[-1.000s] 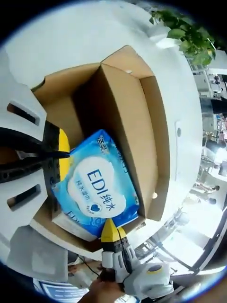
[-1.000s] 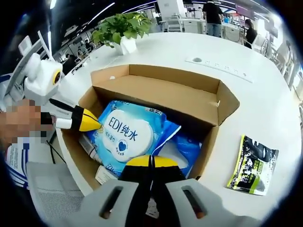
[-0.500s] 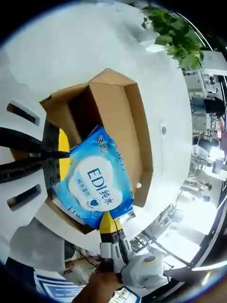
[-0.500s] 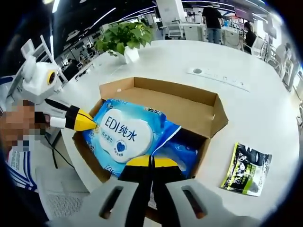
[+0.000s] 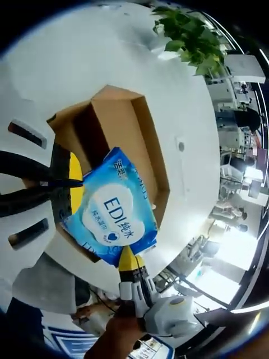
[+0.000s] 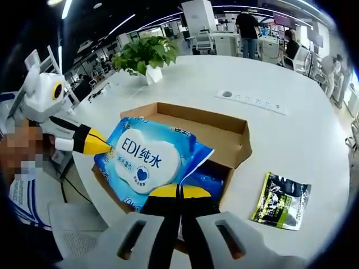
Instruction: Operate the shoe box by opening the lid, removing the specified soft item, and placing it in the target area until the item is outside and the box remains undamaged.
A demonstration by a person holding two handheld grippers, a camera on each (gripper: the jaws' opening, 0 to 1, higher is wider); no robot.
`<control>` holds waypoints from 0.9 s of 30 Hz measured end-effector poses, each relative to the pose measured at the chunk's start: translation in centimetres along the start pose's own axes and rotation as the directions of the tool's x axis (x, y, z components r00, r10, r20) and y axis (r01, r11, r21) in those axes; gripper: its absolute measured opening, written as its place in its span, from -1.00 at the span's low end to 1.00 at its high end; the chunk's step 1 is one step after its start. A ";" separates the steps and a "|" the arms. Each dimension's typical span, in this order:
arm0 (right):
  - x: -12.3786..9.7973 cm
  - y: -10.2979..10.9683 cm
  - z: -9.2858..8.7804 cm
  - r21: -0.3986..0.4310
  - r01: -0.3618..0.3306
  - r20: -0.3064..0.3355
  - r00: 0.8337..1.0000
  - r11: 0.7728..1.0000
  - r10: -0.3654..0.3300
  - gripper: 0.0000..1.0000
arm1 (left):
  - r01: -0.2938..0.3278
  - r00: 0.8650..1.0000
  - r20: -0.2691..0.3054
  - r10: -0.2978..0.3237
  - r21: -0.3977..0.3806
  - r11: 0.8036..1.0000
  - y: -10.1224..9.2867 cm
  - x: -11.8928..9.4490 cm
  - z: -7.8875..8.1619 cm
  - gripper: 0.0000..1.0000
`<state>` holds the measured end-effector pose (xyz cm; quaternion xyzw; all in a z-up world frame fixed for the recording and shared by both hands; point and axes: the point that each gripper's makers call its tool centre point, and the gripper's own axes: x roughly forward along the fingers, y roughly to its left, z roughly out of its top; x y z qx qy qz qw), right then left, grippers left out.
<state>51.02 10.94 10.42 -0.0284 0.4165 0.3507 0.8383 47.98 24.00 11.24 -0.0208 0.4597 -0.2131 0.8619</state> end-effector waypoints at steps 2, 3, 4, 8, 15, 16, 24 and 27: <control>-0.5 -0.3 0.0 0.003 0.005 0.007 1.000 1.000 -0.005 -1.00 | 0.005 1.000 0.005 -0.005 0.006 1.000 -0.5 0.0 0.2 -1.00; -0.6 -0.4 0.0 0.005 0.007 0.008 1.000 1.000 -0.007 -1.00 | 0.006 1.000 0.004 -0.006 0.009 1.000 -0.7 0.0 0.3 -1.00; -0.9 -0.5 -0.1 0.004 0.013 0.010 1.000 1.000 -0.013 -1.00 | 0.009 1.000 0.007 -0.009 0.009 1.000 -0.9 0.0 0.4 -1.00; -1.9 -1.4 -0.1 0.008 0.027 0.018 0.999 1.000 -0.027 -1.00 | 0.019 1.000 0.012 -0.020 0.022 1.000 -2.0 0.1 1.2 -1.00; -3.7 -3.4 -0.1 0.025 0.059 0.032 0.998 0.998 -0.060 -1.00 | 0.047 0.999 0.016 -0.048 0.053 0.998 -4.4 0.9 2.5 -1.00; -3.9 -3.7 -0.1 0.028 0.062 0.034 0.997 0.998 -0.063 -1.00 | 0.049 0.999 0.016 -0.050 0.057 0.997 -4.7 1.0 2.6 -1.00; -5.9 -6.6 -0.9 0.051 0.102 0.040 0.994 0.994 -0.104 -1.00 | 0.083 0.996 0.012 -0.085 0.091 0.992 -7.6 2.7 3.9 -1.00; -6.5 -7.6 -1.2 0.055 0.115 0.040 0.992 0.992 -0.118 -1.00 | 0.096 0.995 0.007 -0.097 0.097 0.991 -8.5 3.4 4.3 -1.00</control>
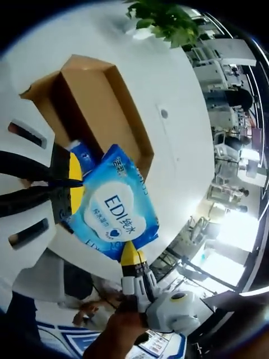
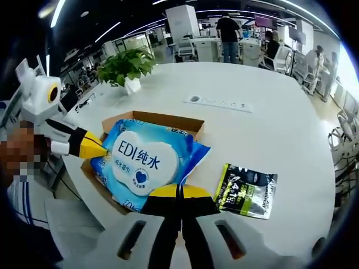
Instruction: Operate the shoe box by opening the lid, removing the specified soft item, and placing it in the target area until the item is outside and the box remains undamaged.
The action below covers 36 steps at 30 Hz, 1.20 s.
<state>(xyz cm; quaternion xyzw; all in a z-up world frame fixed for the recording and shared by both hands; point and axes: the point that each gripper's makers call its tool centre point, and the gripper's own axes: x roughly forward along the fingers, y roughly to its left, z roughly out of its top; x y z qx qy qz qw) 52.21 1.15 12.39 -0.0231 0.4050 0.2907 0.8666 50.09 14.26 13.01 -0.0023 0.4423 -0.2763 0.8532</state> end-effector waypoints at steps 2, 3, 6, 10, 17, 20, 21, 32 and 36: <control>-0.3 -0.9 -0.2 0.005 0.010 0.000 1.000 1.000 -0.010 -1.00 | 0.007 1.000 -0.001 -0.007 0.013 1.000 -0.7 0.5 0.4 -1.00; -0.5 -1.4 -0.3 0.007 0.016 0.000 1.000 1.000 -0.016 -1.00 | 0.011 1.000 -0.001 -0.011 0.015 1.000 -1.0 0.7 0.5 -1.00; -0.9 -2.5 -0.6 0.017 0.026 -0.001 1.000 1.000 -0.026 -1.00 | 0.024 1.000 -0.007 -0.024 0.027 0.999 -2.1 1.7 1.0 -1.00; -1.6 -4.1 -1.0 0.026 0.042 -0.001 0.999 0.999 -0.042 -1.00 | 0.035 0.999 -0.009 -0.035 0.037 0.999 -3.1 2.6 1.7 -1.00; -2.7 -7.0 -1.7 0.047 0.069 -0.001 0.998 0.997 -0.069 -1.00 | 0.061 0.998 -0.016 -0.061 0.058 0.996 -5.3 4.6 2.7 -1.00; -3.0 -8.2 -2.1 0.053 0.080 -0.003 0.997 0.995 -0.080 -1.00 | 0.072 0.997 -0.017 -0.071 0.067 0.995 -6.3 5.6 3.0 -1.00; -3.2 -8.7 -2.1 0.055 0.085 -0.002 0.996 0.995 -0.085 -1.00 | 0.075 0.997 -0.019 -0.074 0.069 0.995 -6.6 5.9 3.0 -1.00; -3.2 -12.4 -3.3 0.069 0.122 -0.023 0.992 0.990 -0.121 -1.00 | 0.091 0.995 -0.034 -0.089 0.061 0.994 -8.4 9.8 4.0 -1.00; -2.9 -13.4 -3.6 0.078 0.128 -0.032 0.992 0.989 -0.126 -1.00 | 0.095 0.995 -0.048 -0.092 0.060 0.994 -8.8 10.7 3.9 -1.00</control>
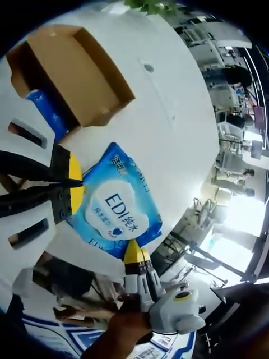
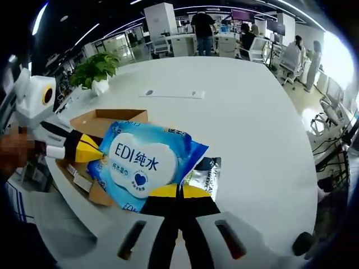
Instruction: Operate the shoe box by opening the lid, removing the specified soft item, and placing it in the target area until the item is outside and the box remains undamaged.
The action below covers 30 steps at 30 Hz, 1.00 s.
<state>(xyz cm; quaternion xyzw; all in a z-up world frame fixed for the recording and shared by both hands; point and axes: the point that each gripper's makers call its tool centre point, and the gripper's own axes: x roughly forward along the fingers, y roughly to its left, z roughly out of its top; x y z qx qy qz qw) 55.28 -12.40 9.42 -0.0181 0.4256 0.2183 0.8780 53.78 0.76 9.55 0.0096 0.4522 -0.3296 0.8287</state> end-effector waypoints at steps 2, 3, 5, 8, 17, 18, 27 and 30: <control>0.3 -0.6 -0.1 0.000 0.003 -0.004 1.000 1.000 -0.003 -1.00 | 0.002 1.000 0.000 -0.002 0.004 1.000 -0.1 0.4 0.2 -1.00; 0.4 -0.8 -0.1 0.004 0.003 -0.005 1.000 1.000 -0.003 -1.00 | 0.002 1.000 -0.001 -0.002 0.002 1.000 -0.1 0.5 0.2 -1.00; 0.7 -1.2 -0.1 0.005 0.004 -0.004 1.000 1.000 -0.004 -1.00 | 0.002 1.000 0.001 -0.002 -0.001 1.000 -0.1 0.9 0.5 -1.00; 1.2 -1.6 -0.2 0.014 0.002 -0.008 1.000 1.000 -0.002 -1.00 | 0.001 1.000 -0.006 -0.001 0.000 1.000 0.1 1.6 0.6 -1.00; 2.9 -3.4 -0.3 0.015 0.003 -0.032 0.999 1.000 -0.002 -1.00 | 0.000 1.000 -0.024 0.000 -0.019 1.000 0.5 4.0 0.8 -1.00; 3.2 -3.5 -0.5 0.013 0.004 -0.037 0.999 1.000 -0.003 -1.00 | 0.000 1.000 -0.027 -0.001 -0.019 1.000 0.6 4.4 0.8 -1.00; 5.3 -4.6 -1.9 0.022 -0.007 -0.073 0.997 1.000 0.009 -1.00 | -0.008 0.998 -0.066 0.006 -0.022 1.000 1.2 7.3 0.1 -1.00; 5.9 -4.9 -2.5 0.024 -0.013 -0.086 0.996 1.000 0.015 -1.00 | -0.004 0.997 -0.077 0.002 -0.026 1.000 1.3 8.1 -0.3 -1.00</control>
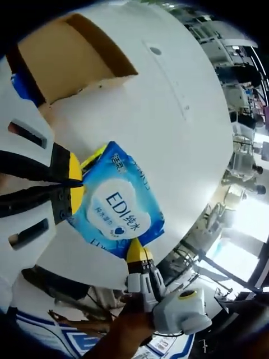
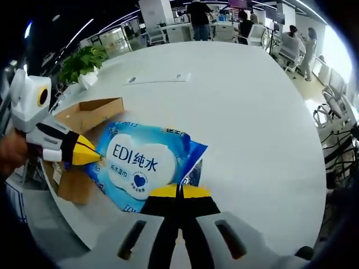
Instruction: Operate the shoe box by opening the lid, removing the specified soft item, and placing it in the target area until the item is outside and the box remains undamaged.
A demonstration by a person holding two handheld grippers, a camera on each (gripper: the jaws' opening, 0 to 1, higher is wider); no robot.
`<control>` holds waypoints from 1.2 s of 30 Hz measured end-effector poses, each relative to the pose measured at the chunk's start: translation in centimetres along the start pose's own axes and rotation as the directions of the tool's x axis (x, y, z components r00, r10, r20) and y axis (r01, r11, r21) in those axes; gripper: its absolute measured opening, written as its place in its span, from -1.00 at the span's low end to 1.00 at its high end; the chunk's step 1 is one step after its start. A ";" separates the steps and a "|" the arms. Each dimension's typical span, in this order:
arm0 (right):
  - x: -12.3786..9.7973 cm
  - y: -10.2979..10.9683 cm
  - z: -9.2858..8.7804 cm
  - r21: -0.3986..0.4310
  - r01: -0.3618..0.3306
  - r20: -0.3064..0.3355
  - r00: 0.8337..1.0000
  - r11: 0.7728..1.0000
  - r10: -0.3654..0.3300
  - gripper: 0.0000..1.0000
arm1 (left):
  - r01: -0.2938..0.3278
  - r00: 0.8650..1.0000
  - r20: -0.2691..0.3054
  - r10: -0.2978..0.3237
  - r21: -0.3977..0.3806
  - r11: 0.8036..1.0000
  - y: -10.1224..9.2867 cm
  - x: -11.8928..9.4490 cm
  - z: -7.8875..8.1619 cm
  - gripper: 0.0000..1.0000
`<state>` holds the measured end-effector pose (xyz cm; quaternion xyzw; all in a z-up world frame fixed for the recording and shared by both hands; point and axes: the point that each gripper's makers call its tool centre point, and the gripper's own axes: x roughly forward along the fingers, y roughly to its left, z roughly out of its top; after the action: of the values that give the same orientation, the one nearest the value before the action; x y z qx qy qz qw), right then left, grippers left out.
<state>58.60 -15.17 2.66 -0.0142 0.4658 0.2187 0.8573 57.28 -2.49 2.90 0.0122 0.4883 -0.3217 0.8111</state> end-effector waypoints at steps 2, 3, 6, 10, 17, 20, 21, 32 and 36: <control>0.5 -0.3 -0.2 0.000 -0.002 -0.004 1.000 1.000 0.002 -1.00 | -0.001 1.000 -0.006 0.001 0.005 1.000 0.0 0.4 -0.2 -1.00; 0.6 -0.4 -0.3 -0.002 -0.002 -0.008 1.000 1.000 0.001 -1.00 | 0.001 1.000 -0.009 -0.001 0.007 1.000 0.0 0.6 -0.3 -1.00; 1.2 -0.6 -0.6 0.000 -0.003 -0.017 1.000 1.000 0.003 -1.00 | -0.001 1.000 -0.024 0.001 0.016 1.000 0.1 1.3 -0.7 -1.00; 1.8 -0.8 -1.2 -0.002 -0.005 -0.029 1.000 1.000 0.005 -1.00 | -0.004 0.999 -0.036 0.005 0.023 1.000 0.3 1.9 -1.1 -1.00; 2.6 -1.0 -1.9 -0.009 -0.007 -0.043 0.999 1.000 0.007 -1.00 | -0.009 0.998 -0.058 0.011 0.024 1.000 0.3 2.6 -2.1 -1.00; 2.7 -1.1 -1.9 0.000 -0.012 -0.041 0.999 1.000 0.012 -1.00 | -0.008 0.998 -0.057 0.009 0.023 1.000 0.3 2.5 -2.2 -1.00; 2.7 -1.2 -1.9 0.007 -0.016 -0.041 0.999 1.000 0.016 -1.00 | -0.008 0.998 -0.054 0.009 0.021 1.000 0.3 2.5 -2.2 -1.00; 3.0 -1.5 -1.7 -0.001 -0.025 -0.011 1.000 1.000 0.025 -0.92 | -0.035 0.999 -0.023 0.036 0.046 0.998 0.5 2.3 -1.9 -1.00; 2.8 -1.5 -1.5 -0.003 -0.014 0.002 1.000 1.000 0.014 -0.79 | -0.049 0.999 -0.010 0.050 0.066 0.997 1.0 2.3 -1.6 -0.70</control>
<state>59.29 -15.91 -0.70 -0.0122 0.4648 0.2253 0.8562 57.29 -2.36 -0.04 0.0529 0.4817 -0.3173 0.8151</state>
